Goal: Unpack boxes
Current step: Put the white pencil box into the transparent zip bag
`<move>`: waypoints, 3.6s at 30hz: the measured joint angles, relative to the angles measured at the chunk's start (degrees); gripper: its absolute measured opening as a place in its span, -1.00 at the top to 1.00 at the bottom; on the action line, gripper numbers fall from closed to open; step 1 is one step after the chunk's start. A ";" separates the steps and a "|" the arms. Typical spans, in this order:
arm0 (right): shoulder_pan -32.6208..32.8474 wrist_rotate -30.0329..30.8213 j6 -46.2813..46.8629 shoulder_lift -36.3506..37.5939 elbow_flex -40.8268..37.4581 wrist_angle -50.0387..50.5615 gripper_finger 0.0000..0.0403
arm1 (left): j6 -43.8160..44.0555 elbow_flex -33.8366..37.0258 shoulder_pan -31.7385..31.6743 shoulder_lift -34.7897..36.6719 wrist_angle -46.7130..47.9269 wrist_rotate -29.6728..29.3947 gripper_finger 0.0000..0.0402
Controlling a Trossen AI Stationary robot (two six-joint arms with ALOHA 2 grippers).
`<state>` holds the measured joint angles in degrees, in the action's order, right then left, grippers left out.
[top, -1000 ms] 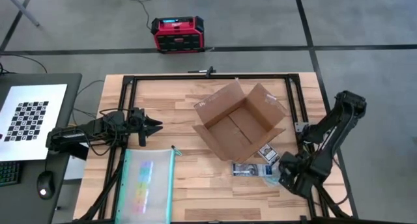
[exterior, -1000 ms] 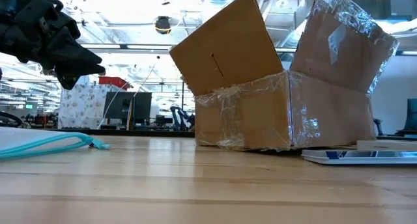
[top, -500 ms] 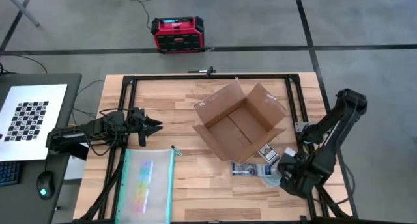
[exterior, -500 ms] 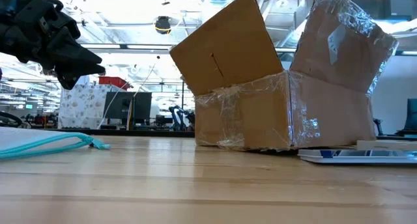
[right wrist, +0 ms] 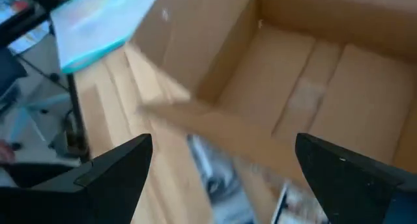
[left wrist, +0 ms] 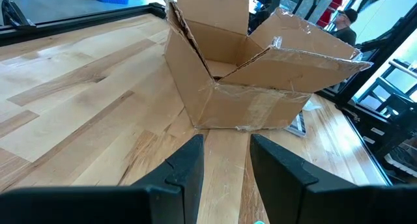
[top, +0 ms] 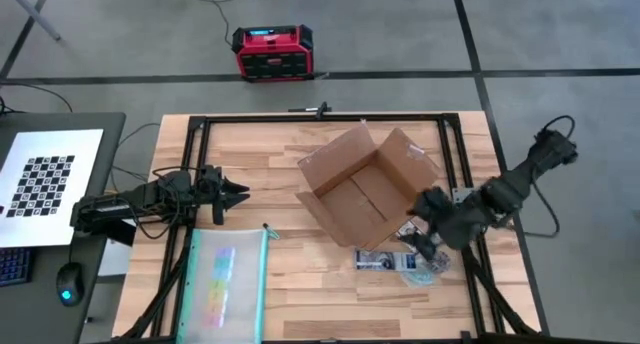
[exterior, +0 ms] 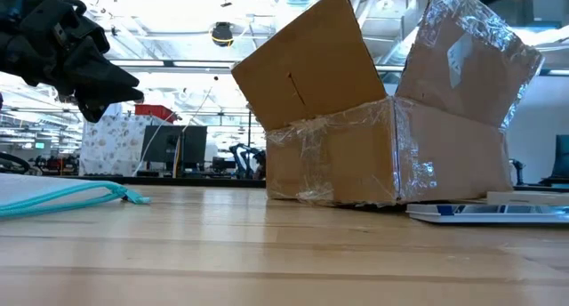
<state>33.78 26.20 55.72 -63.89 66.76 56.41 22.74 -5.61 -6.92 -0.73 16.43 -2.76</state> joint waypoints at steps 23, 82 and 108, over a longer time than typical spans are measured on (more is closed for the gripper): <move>-13.63 -22.41 -2.71 -23.57 -2.03 -1.74 -0.83 | 0.00 0.00 -0.01 -0.01 0.00 0.02 0.46; -32.64 -28.66 -32.26 -22.95 3.34 -19.68 -0.83 | -6.67 -10.84 3.82 -14.05 -5.88 4.68 0.46; -22.22 -27.48 -42.17 -23.02 -2.73 -7.55 -0.83 | 27.15 -57.44 25.24 -85.76 35.75 5.75 0.46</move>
<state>11.56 -1.28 13.55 -86.91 64.03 48.86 49.89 -63.05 18.33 -86.50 52.18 2.99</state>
